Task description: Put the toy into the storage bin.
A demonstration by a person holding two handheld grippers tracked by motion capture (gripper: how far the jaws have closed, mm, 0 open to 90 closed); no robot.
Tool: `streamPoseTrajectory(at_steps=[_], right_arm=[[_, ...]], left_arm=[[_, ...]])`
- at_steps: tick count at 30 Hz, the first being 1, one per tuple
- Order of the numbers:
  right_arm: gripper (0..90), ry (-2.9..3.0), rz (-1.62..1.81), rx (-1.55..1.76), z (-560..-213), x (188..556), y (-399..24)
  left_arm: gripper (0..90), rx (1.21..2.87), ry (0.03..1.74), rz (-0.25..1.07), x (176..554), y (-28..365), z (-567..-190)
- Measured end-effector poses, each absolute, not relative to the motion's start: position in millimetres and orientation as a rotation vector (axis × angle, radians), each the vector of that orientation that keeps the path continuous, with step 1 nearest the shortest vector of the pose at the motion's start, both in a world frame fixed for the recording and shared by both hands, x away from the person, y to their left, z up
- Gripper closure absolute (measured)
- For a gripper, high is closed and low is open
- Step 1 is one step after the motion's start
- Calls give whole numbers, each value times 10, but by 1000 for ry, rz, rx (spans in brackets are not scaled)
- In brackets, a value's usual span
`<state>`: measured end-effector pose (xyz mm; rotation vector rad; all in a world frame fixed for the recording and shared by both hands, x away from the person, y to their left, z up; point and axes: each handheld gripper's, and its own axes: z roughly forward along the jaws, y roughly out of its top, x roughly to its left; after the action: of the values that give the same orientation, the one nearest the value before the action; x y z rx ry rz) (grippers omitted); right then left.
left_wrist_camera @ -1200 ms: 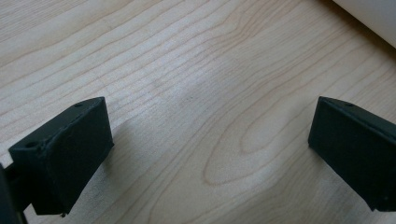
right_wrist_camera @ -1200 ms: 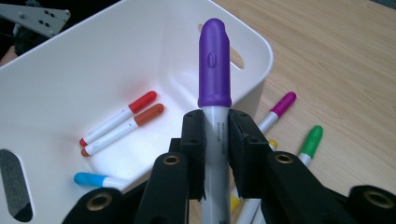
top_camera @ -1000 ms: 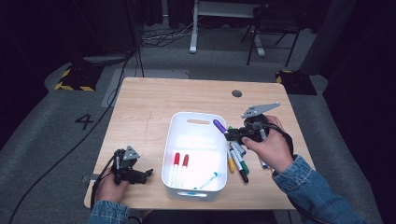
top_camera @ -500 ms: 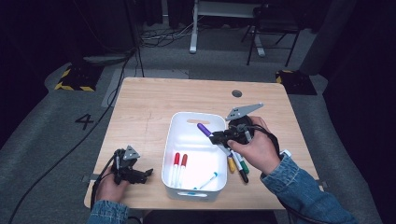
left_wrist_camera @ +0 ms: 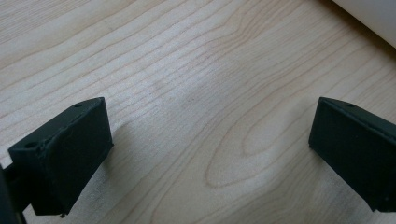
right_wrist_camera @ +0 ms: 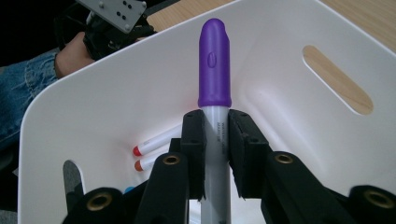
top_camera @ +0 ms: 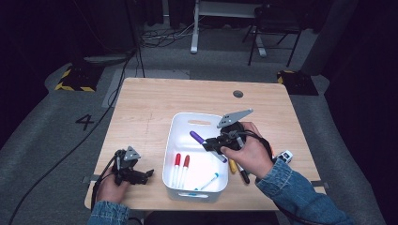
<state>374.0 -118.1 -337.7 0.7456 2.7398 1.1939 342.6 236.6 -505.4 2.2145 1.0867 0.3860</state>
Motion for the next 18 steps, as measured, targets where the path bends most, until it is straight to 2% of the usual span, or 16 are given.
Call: streamPoseTrajectory(at_steps=[18], right_arm=[[774,2853,1013,655,-3649,3612,-1016]], left_arm=[[0,2214,1086,382,3427,2366,-5055]])
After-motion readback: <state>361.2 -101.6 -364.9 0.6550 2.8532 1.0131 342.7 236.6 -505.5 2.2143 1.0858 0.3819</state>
